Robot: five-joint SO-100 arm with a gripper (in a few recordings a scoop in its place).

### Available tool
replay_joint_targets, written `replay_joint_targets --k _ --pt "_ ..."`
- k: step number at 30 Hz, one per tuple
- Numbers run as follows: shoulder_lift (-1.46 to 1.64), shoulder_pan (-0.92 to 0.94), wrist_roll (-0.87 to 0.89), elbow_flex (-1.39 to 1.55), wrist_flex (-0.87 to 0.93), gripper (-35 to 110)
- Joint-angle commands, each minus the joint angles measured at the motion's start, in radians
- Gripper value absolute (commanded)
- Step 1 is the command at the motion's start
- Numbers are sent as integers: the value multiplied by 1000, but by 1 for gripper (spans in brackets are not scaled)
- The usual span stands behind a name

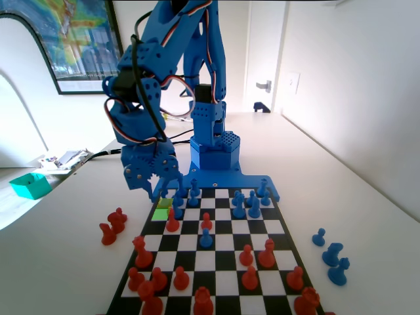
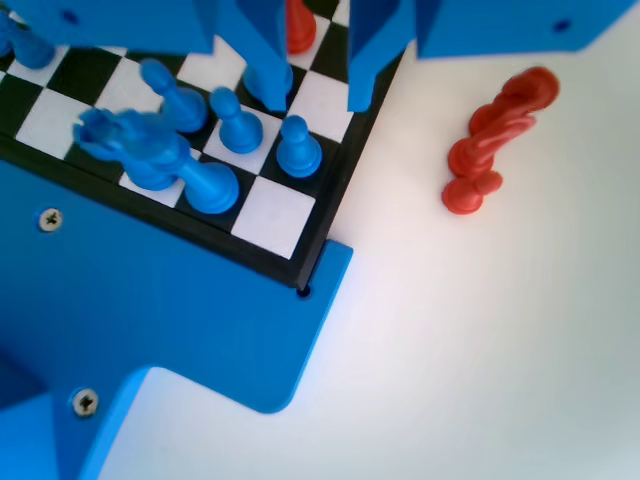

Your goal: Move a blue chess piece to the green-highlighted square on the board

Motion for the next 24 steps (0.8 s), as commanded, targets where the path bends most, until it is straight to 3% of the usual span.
replay_joint_targets --k 1,24 --pt "14 -2 -6 14 -3 13" --pt "-3 14 -54 130 -166 13"
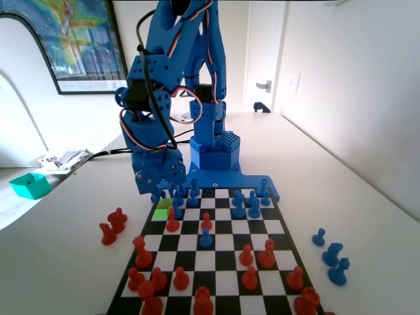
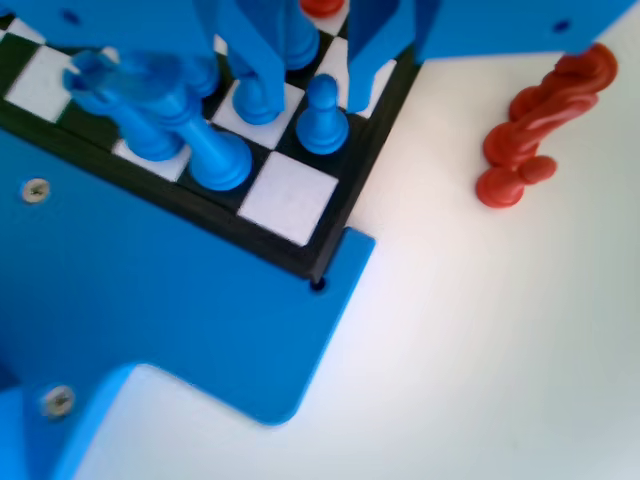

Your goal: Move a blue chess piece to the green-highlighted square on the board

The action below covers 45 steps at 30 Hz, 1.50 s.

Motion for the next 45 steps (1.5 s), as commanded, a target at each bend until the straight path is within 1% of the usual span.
replay_joint_targets --k 1,9,12,17,23,25,28,33,36,38,45 --pt "18 25 -25 21 -20 13" --pt "18 46 -54 34 -43 12" --pt "18 49 -72 49 -55 9" --pt "20 54 -106 72 -100 1" --pt "20 57 -106 69 -95 1" --pt "21 54 -92 41 -57 1" --pt "21 35 -51 -48 64 1" --pt "-8 -12 69 -247 259 1" --pt "-72 -38 150 -374 334 1" --pt "-104 -51 199 -431 347 1" --pt "-186 -75 288 -523 330 1"
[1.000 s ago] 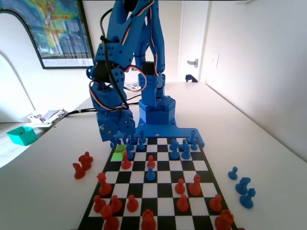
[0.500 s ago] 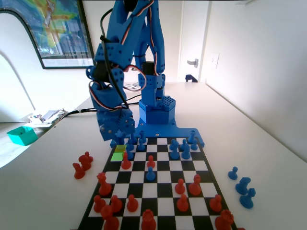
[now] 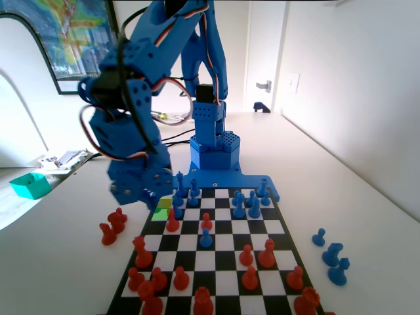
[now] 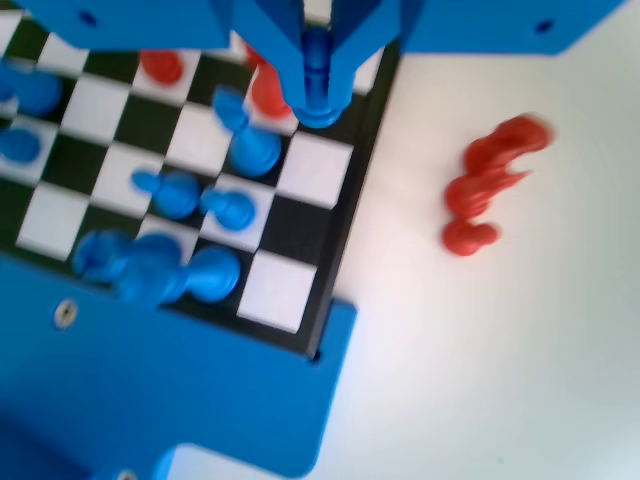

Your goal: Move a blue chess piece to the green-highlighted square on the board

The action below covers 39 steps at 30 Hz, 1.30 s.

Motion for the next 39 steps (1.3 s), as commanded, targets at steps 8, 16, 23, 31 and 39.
replay_joint_targets --k 8,16,23,31,39 --pt "-55 -25 77 -95 -34 1" --pt "-75 -28 60 -26 -127 1" --pt "-74 -20 29 40 -202 4" --pt "-72 -14 -5 61 -229 12" --pt "-32 2 -54 49 -176 15"
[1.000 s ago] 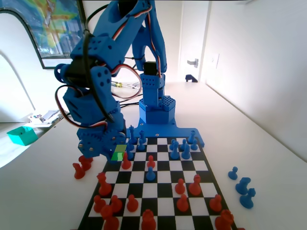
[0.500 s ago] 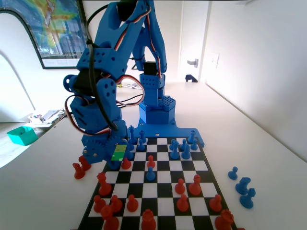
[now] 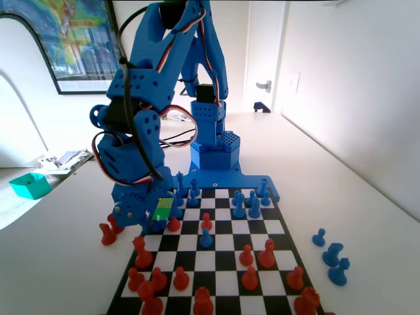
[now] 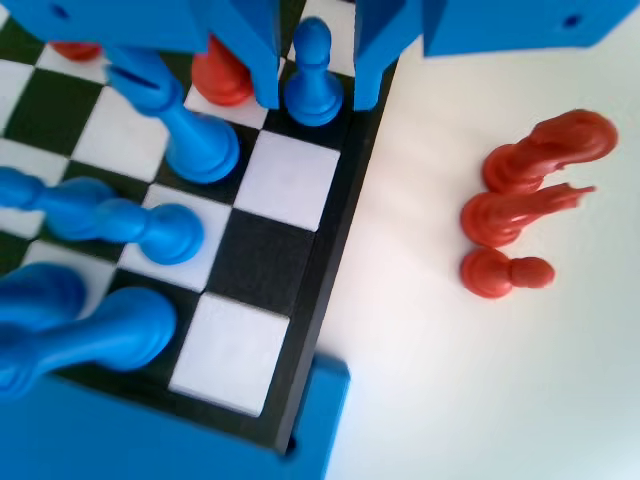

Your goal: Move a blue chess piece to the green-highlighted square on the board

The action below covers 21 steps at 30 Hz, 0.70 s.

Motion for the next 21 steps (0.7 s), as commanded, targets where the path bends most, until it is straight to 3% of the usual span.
replay_joint_targets --k 1,21 --pt "83 26 -40 -9 64 14" --pt "156 43 -78 -417 594 12"
